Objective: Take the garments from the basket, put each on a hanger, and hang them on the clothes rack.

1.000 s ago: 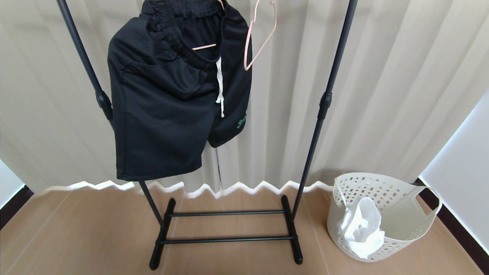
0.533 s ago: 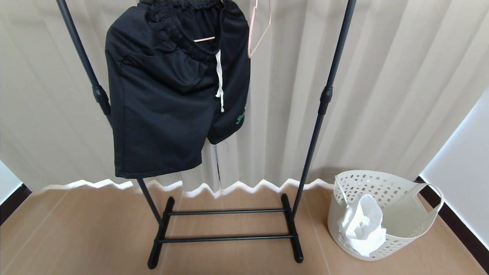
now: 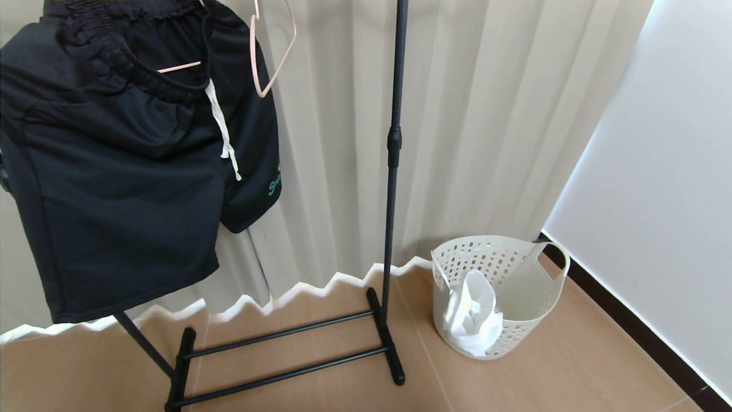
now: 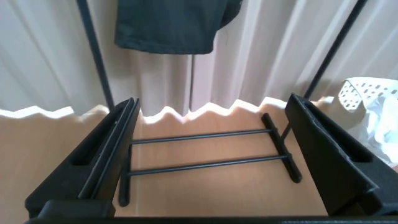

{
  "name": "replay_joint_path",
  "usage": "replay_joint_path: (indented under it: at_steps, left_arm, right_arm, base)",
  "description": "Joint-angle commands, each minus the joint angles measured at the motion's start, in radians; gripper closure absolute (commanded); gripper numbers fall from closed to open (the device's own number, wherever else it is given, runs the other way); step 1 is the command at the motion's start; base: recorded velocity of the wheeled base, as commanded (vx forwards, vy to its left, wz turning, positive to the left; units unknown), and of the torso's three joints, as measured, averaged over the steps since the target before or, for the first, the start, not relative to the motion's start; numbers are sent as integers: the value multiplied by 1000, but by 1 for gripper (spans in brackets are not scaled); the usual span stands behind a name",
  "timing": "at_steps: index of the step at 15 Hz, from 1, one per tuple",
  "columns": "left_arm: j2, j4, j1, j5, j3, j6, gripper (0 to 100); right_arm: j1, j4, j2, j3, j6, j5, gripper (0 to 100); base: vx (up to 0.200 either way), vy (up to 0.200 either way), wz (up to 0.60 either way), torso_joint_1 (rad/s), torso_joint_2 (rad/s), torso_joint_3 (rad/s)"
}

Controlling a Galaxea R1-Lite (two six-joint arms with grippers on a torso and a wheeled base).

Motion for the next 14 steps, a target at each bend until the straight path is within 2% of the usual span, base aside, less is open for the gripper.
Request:
replay_joint_path:
  at_steps: [1, 3, 4, 8, 14]
  left_arm:
    - [1, -1, 0, 0, 0, 0, 0]
    - [1, -1, 0, 0, 0, 0, 0]
    - [1, -1, 0, 0, 0, 0, 0]
    - [1, -1, 0, 0, 0, 0, 0]
    - [1, -2, 0, 0, 0, 0, 0]
  right_arm:
    - [1, 1, 0, 0, 0, 0, 0]
    - [1, 1, 0, 0, -2, 0, 0]
    - [1, 1, 0, 0, -2, 2, 0]
    - [1, 1, 0, 0, -2, 0, 0]
    - [1, 1, 0, 0, -2, 0, 0]
  base:
    - [200, 0, 0, -7, 2, -2]
    - [200, 0, 0, 5, 2, 0]
    - [200, 0, -600, 7, 2, 2]
    - [0, 0, -600, 6, 6, -1]
    - [0, 0, 0, 0, 0, 0]
